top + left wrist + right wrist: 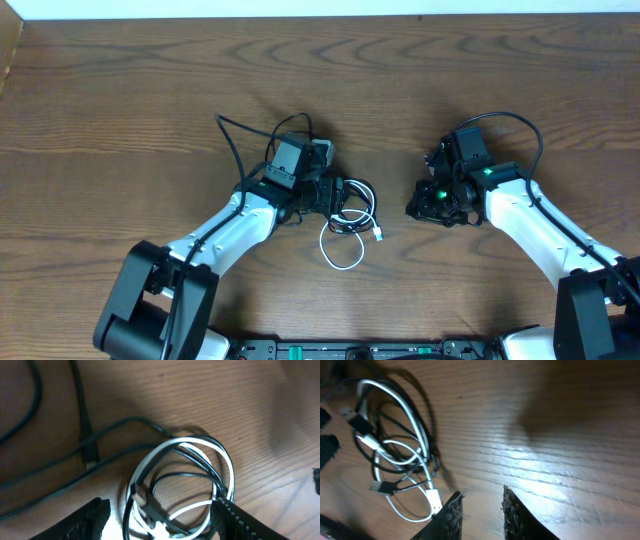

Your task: Untangle cables

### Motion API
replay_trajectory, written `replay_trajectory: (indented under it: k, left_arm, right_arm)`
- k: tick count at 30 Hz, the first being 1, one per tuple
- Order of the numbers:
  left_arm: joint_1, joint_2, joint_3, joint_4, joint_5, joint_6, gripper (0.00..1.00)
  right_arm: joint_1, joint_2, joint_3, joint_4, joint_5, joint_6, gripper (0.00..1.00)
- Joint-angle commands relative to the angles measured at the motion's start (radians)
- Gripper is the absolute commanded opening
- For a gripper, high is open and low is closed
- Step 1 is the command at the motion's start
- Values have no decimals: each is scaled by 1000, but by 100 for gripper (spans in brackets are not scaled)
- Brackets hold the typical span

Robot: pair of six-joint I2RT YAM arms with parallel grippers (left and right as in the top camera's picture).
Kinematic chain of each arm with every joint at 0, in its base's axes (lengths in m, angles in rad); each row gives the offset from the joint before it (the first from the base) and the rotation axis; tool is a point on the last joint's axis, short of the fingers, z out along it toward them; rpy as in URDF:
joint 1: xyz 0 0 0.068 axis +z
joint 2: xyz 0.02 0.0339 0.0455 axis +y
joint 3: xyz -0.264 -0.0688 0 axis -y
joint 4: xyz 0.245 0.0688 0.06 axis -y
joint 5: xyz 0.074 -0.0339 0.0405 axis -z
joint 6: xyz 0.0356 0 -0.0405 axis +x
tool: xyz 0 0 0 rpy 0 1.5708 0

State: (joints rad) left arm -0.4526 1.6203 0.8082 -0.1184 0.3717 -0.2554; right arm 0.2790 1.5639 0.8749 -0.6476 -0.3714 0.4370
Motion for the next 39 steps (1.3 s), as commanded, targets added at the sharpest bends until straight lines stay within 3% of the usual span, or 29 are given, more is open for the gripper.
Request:
replay_trajectory:
  k: [1, 8, 9, 10, 11, 15, 20, 25, 29, 36, 39]
  left_arm:
    - [1, 7, -6, 37, 12, 154, 69]
    - [-23, 7, -6, 35, 13, 462, 69]
    - [-28, 6, -6, 38, 13, 461, 72]
    - [-32, 6, -6, 38, 13, 460, 91]
    - [-31, 0, -6, 23, 13, 436, 96]
    - [-31, -5, 0, -3, 7, 406, 99]
    - [-32, -5, 66, -34, -74, 179, 99]
    - [-56, -4, 72, -16, -66, -171, 98]
    - [-126, 2, 71, 24, -68, -240, 98]
    - [-230, 111, 71, 127, -160, -324, 100]
    - [-254, 168, 71, 202, -160, -326, 88]
  right_arm:
    - [-5, -2, 2, -13, 41, -5, 23]
    - [-5, -2, 2, -17, 41, -5, 24]
    - [-5, -2, 2, -19, 41, -5, 24]
    - [-5, -2, 2, -26, 42, -5, 24]
    - [-5, -2, 2, -28, 42, -6, 24]
    - [-5, -2, 2, -27, 49, -8, 24]
    - [-5, -2, 2, -35, 49, -8, 24]
    - [-5, -2, 2, -86, 119, 18, 18]
    - [-28, -2, 2, -209, 341, 181, 16]
    - [-68, -2, 2, -235, 350, 187, 15]
    - [-68, -2, 2, -236, 350, 183, 15]
